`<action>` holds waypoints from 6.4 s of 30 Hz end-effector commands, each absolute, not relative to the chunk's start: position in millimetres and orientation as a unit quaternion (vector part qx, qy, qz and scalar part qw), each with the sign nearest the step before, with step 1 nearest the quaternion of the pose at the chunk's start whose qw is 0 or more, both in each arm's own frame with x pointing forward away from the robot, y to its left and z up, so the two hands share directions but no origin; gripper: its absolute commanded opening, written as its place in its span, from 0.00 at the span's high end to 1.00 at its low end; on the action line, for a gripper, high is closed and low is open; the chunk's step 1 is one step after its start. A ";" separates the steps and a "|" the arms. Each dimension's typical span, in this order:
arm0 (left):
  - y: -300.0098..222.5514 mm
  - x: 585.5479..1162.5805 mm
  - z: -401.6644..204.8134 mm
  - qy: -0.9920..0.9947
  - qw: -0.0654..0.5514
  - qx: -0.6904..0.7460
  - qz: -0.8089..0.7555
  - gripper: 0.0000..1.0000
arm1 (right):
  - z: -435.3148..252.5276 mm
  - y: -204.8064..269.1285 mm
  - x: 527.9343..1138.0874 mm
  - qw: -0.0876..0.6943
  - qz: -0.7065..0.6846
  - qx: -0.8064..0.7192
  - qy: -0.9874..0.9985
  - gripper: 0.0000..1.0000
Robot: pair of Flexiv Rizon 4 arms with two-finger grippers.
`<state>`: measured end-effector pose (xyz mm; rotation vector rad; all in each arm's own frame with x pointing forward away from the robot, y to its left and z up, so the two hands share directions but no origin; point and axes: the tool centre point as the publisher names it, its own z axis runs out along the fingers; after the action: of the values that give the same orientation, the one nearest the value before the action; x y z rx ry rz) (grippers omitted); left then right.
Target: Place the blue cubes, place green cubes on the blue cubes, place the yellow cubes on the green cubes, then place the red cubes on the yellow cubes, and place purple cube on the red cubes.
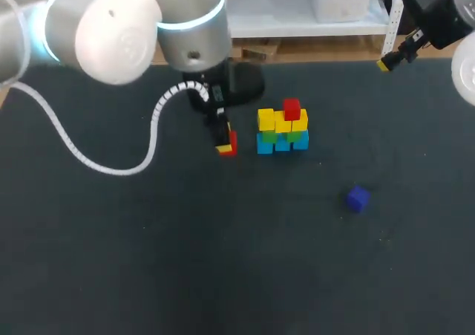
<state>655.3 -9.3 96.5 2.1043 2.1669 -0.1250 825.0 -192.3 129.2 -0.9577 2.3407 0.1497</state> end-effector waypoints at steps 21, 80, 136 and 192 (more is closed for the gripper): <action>-66.8 699.7 117.5 0.688 0.040 0.722 -0.063 1.00 | 129.2 -192.7 825.2 0.299 0.058 -0.361 0.881 0.00; -96.0 739.7 94.4 0.708 0.062 0.695 -0.103 1.00 | 129.2 -192.7 825.2 0.299 0.058 -0.361 0.881 0.00; -37.6 737.4 147.4 0.749 0.132 0.635 -0.136 0.00 | 129.2 -192.7 825.2 0.299 0.058 -0.361 0.881 0.00; 198.0 741.0 216.2 0.832 0.521 0.189 -0.025 0.00 | 129.2 -192.7 825.2 0.299 0.058 -0.361 0.881 0.00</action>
<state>742.3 193.1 219.0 0.4679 2.1430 -0.0155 825.0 -192.3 129.2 -0.9577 2.3408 0.1497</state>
